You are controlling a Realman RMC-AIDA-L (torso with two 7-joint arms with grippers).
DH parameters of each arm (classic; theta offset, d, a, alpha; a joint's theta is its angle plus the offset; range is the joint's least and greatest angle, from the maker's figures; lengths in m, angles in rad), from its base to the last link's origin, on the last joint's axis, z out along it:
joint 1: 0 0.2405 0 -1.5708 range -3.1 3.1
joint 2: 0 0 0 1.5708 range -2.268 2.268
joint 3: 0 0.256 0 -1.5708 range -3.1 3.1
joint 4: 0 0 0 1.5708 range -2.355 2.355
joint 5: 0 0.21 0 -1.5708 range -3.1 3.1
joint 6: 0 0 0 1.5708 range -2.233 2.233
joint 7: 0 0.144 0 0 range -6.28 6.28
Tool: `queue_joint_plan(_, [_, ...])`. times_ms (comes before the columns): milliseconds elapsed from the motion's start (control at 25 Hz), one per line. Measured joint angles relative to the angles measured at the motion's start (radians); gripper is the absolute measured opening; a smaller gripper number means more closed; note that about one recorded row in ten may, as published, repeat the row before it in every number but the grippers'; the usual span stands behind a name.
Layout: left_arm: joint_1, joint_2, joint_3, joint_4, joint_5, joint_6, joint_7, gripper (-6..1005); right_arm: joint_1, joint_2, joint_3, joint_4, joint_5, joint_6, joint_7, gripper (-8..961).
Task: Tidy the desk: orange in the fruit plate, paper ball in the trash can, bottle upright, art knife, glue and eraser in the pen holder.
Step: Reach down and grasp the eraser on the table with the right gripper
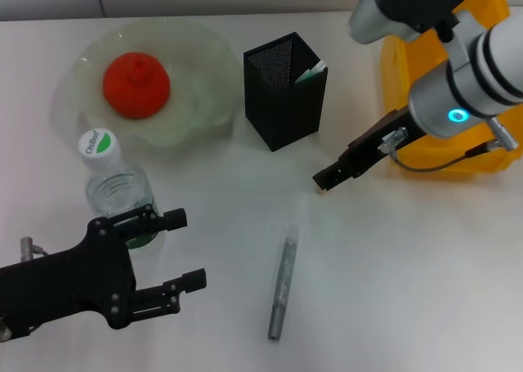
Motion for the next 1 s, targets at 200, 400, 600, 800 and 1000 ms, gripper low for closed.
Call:
queue_joint_plan(200, [0.001, 0.000, 0.000, 0.000, 0.000, 0.000, 0.000, 766, 0.047, 0.000, -0.033, 0.114, -0.001, 0.068, -0.001, 819])
queue_joint_plan(400, [0.000, 0.000, 0.000, 0.000, 0.000, 0.000, 0.000, 766, 0.091, 0.000, -0.058, 0.209, -0.002, 0.125, -0.001, 818])
queue_joint_plan(600, [0.002, 0.000, 0.000, 0.000, 0.000, -0.001, 0.000, 766, 0.117, 0.001, -0.060, 0.264, -0.003, 0.149, -0.001, 725])
queue_joint_plan(800, [0.004, 0.000, 0.000, 0.000, 0.000, -0.004, 0.000, 766, 0.125, 0.002, -0.064, 0.280, 0.003, 0.158, -0.001, 586])
queue_joint_plan(1000, [0.005, 0.000, 0.000, 0.000, 0.000, -0.005, 0.000, 766, 0.131, 0.002, -0.074, 0.298, 0.008, 0.175, -0.002, 468])
